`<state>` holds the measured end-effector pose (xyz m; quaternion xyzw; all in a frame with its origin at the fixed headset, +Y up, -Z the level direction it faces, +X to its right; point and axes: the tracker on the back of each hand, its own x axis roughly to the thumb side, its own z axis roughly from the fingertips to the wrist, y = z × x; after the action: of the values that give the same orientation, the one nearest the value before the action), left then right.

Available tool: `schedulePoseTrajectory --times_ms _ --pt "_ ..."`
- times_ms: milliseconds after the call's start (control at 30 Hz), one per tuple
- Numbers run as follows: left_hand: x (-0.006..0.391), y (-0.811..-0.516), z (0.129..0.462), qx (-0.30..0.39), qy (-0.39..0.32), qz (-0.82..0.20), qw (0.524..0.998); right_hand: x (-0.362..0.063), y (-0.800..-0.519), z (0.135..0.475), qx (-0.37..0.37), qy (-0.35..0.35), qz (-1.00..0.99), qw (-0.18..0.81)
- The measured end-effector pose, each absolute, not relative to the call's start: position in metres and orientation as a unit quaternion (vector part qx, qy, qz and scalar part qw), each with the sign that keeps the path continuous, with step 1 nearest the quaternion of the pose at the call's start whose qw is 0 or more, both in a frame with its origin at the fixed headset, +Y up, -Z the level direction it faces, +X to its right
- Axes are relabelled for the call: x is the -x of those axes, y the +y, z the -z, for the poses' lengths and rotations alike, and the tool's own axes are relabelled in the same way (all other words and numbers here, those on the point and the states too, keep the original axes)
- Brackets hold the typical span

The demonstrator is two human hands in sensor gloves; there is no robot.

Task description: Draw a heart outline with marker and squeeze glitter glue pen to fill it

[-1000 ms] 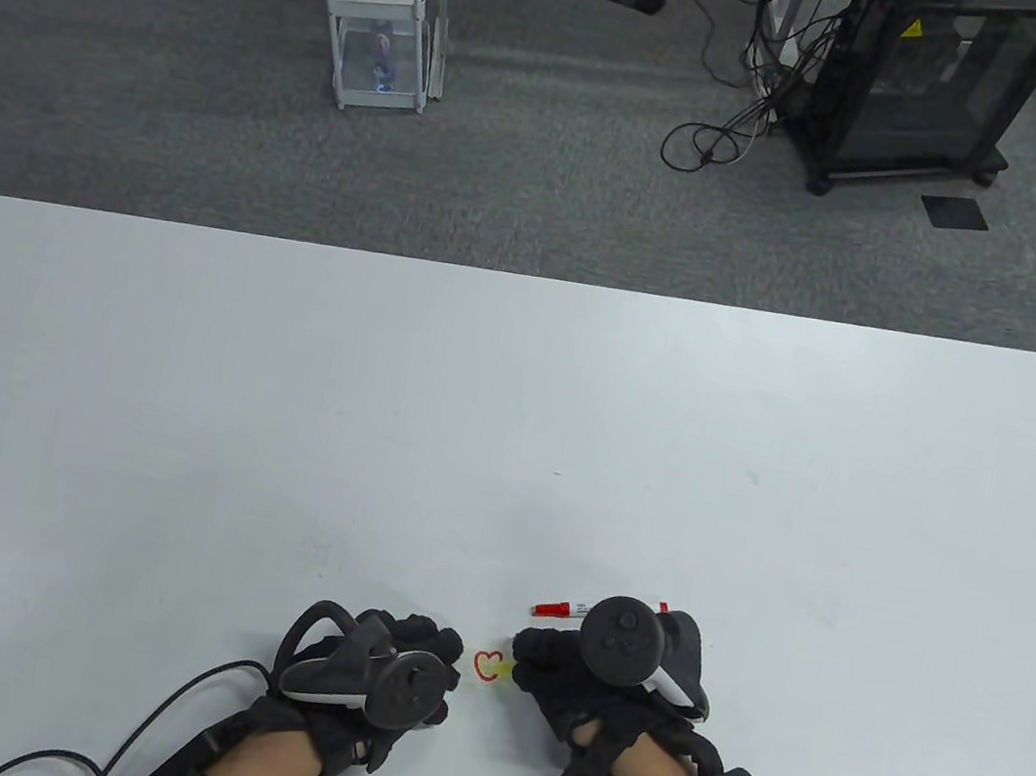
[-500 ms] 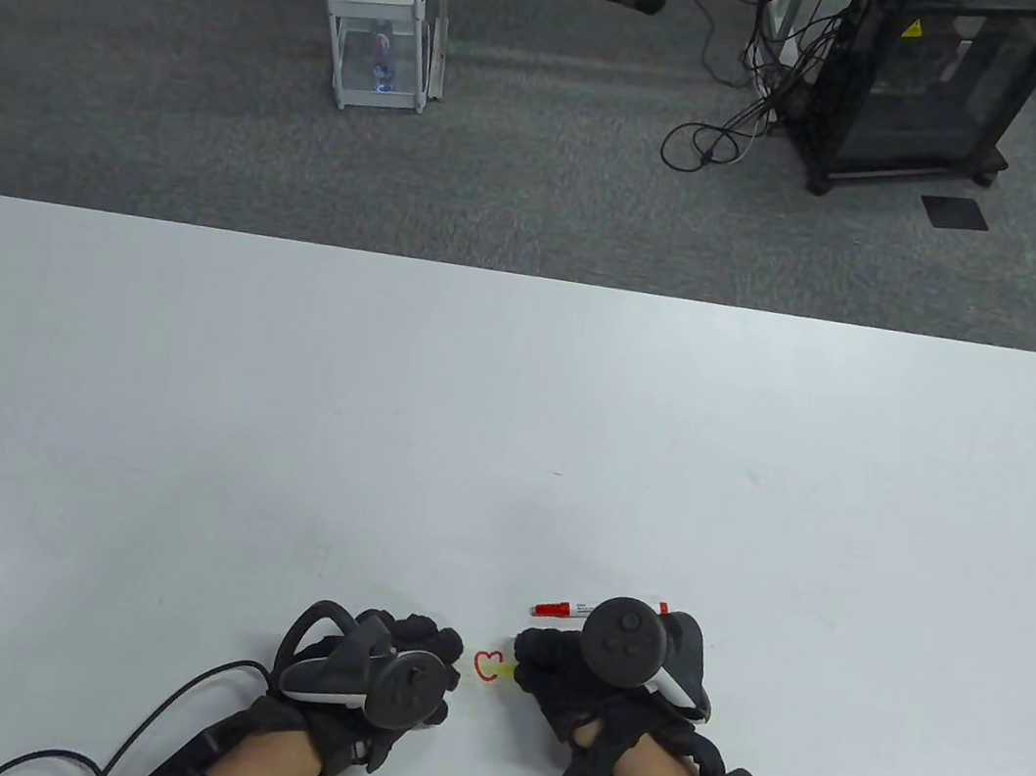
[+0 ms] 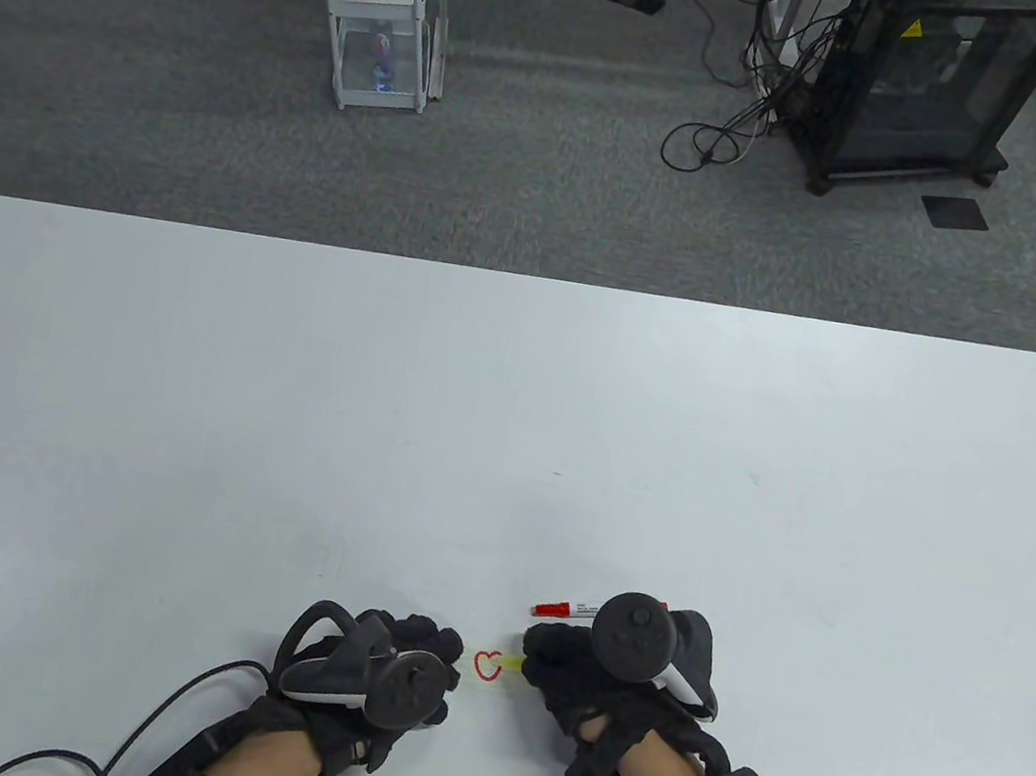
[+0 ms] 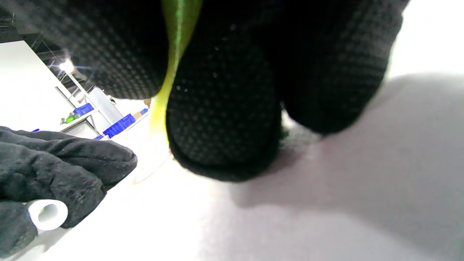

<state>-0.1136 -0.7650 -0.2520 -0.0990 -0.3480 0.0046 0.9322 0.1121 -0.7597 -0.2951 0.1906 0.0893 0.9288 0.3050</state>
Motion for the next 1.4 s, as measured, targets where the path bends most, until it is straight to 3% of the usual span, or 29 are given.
schedulePoseTrajectory --times_ms 1400 --pt "0.1136 -0.7654 0.2516 0.100 -0.349 -0.004 0.932 -0.1075 -0.7571 0.2952 -0.193 0.092 -0.934 0.285"
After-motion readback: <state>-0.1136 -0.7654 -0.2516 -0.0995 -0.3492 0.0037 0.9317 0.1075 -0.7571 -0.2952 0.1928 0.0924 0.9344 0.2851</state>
